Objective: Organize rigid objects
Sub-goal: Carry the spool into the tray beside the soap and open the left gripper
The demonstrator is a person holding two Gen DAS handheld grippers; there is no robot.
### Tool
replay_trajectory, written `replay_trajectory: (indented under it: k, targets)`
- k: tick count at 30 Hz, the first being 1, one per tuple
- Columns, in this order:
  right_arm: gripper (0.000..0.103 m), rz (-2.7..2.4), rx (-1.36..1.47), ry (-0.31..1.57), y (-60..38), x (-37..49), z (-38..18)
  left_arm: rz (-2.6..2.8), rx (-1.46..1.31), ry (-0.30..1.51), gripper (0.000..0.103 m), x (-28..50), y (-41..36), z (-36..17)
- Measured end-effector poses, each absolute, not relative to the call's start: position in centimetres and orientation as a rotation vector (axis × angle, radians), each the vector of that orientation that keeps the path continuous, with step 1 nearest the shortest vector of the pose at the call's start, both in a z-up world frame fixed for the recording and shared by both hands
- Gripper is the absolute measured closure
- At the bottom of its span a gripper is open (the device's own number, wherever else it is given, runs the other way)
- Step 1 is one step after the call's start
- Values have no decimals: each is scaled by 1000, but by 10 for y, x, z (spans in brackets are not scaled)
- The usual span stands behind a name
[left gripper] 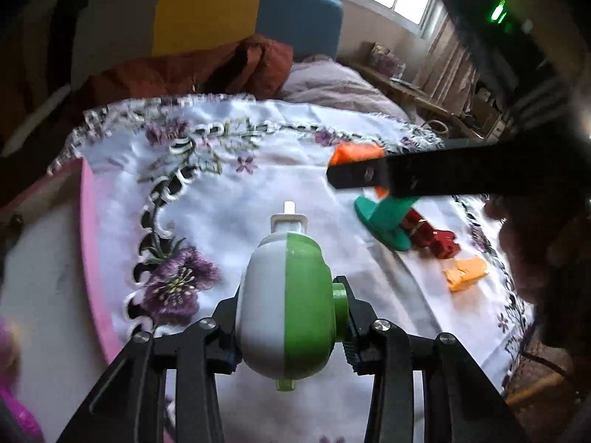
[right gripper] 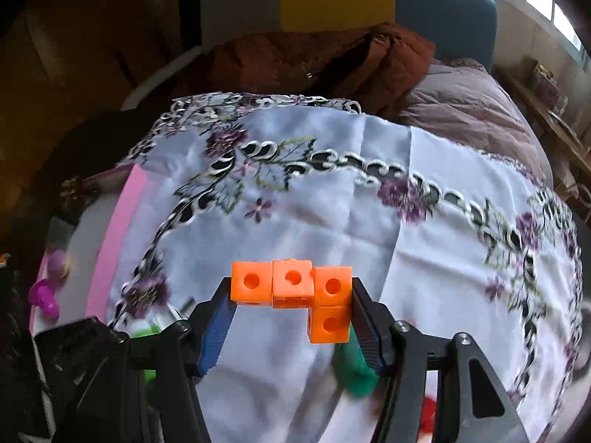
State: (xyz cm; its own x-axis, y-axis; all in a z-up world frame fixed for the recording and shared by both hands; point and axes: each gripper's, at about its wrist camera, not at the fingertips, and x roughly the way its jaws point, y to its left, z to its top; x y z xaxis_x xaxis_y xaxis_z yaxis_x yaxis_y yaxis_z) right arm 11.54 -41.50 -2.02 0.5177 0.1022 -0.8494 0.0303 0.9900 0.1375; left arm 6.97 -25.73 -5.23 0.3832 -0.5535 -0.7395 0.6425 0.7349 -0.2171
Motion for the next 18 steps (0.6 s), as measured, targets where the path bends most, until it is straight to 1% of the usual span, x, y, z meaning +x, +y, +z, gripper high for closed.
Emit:
replay_trajectory:
  k: [5, 12, 18]
  targets:
    - [42, 119, 153, 1032, -399, 101, -34, -753, 74, 880, 61, 46, -237, -37]
    - [43, 100, -8, 1086, -369, 101, -76, -705, 38, 854, 61, 24, -198, -19]
    - [43, 95, -14, 1079, -369, 100, -82, -629, -18, 833, 61, 27, -158, -6]
